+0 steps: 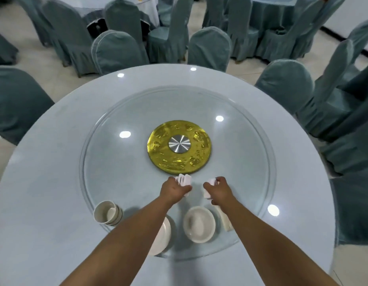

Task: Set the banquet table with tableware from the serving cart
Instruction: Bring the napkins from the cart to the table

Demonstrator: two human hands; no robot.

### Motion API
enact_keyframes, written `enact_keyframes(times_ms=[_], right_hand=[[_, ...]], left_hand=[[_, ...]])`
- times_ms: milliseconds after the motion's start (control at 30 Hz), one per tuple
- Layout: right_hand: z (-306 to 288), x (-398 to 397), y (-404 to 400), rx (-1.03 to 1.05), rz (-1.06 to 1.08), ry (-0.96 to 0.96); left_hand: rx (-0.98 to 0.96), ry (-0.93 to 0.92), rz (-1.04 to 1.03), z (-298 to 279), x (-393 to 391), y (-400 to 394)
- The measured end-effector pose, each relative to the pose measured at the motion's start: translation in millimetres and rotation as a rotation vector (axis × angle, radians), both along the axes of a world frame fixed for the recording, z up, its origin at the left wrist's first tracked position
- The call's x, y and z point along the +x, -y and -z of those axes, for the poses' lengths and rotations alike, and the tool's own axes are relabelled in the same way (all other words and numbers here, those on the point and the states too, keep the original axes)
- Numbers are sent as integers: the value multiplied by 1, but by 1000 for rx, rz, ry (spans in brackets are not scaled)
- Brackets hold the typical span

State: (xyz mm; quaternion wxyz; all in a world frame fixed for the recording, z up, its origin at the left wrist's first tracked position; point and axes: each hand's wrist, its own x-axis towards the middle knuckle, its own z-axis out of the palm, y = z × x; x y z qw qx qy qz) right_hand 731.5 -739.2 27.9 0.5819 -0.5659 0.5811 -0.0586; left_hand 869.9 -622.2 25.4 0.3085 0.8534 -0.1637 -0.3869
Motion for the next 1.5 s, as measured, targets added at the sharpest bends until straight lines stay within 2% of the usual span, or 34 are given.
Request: enact_keyframes(times_ms=[267,500,700,1000,1167,1233,1367,1500], right_hand=[[48,67,-19,-167,-361,-238],[77,100,-49,-228,-514,-416],[79,104,-62,-280,-539,-462],[61,93,-67,-288,-606,-541],[36,71,-67,-346,-593,-537],[24,60,-66,-405,-599,-560],[-5,34,-66,-452,-476,-571],[-42,-19,-75,-529,-394,-532]], left_hand=[[234,141,-10,44,39,-30],[376,235,67,76,48,-30],[381,308,109,86,38,-30],[377,206,65,66,35,-31],[389,231,99,42,30,-43],[358,267,141,31,27,-49],[256,261,196,5,12,-57],[145,276,312,-31,-29,-60]])
